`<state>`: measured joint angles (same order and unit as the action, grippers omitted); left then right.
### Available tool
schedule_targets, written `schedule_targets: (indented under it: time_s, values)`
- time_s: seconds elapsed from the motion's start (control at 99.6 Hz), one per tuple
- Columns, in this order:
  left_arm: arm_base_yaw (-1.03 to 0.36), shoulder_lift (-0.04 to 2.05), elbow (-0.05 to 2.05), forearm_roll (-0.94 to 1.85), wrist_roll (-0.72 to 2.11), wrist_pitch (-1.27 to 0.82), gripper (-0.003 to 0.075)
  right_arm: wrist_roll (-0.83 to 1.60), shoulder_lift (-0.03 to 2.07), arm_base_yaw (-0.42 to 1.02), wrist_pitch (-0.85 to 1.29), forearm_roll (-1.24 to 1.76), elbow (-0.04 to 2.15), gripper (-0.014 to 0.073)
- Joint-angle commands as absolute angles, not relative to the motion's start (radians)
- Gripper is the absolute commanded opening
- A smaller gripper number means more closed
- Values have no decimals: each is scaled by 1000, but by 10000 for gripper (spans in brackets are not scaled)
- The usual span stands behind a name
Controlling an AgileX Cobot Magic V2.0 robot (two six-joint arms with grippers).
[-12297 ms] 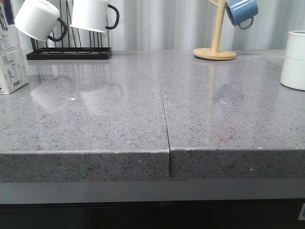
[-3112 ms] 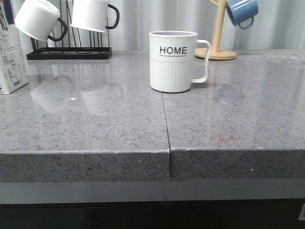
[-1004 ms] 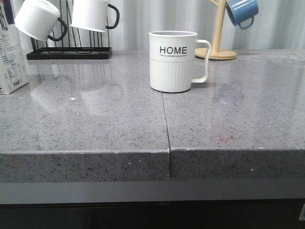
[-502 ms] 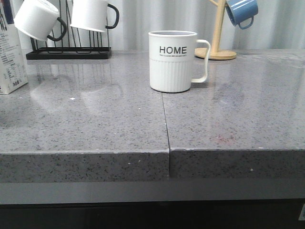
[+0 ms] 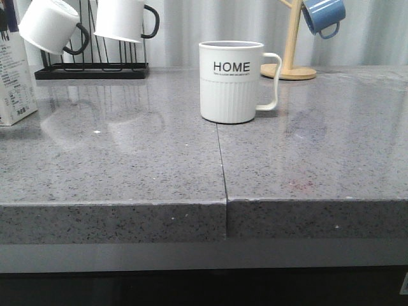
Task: Place milk next to cup
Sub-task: 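Lift the milk carton and carry it beside the mug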
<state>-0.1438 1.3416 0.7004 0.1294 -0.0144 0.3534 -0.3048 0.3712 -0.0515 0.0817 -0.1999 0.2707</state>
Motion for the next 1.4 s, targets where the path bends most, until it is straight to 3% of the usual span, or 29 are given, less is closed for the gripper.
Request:
schedule_targets:
  time_s: [0.0, 0.281, 0.351, 0.592, 0.693, 1.064, 1.385]
  values:
    - [-150, 1359, 760, 137, -16, 458, 651, -305, 373, -59, 11, -209, 298, -120]
    - [-150, 1452, 807, 137, -16, 516, 627, -305, 373, -59, 11, -209, 298, -120]
    - [-150, 1452, 807, 137, -16, 520, 561, -305, 373, -59, 11, -209, 298, -120]
    - [-148, 1452, 807, 137, -14, 520, 206, -305, 373, -59, 11, -209, 298, -120]
    - [-148, 1452, 807, 137, -12, 524, 134, -305, 373, -59, 11, -209, 298, -120]
    - [-160, 1411, 824, 153, -10, 542, 130, -305, 373, -59, 11, -209, 298, -120]
    - [-292, 1371, 907, 295, 128, 508, 129, -305, 373, -59, 11, -209, 298, -120]
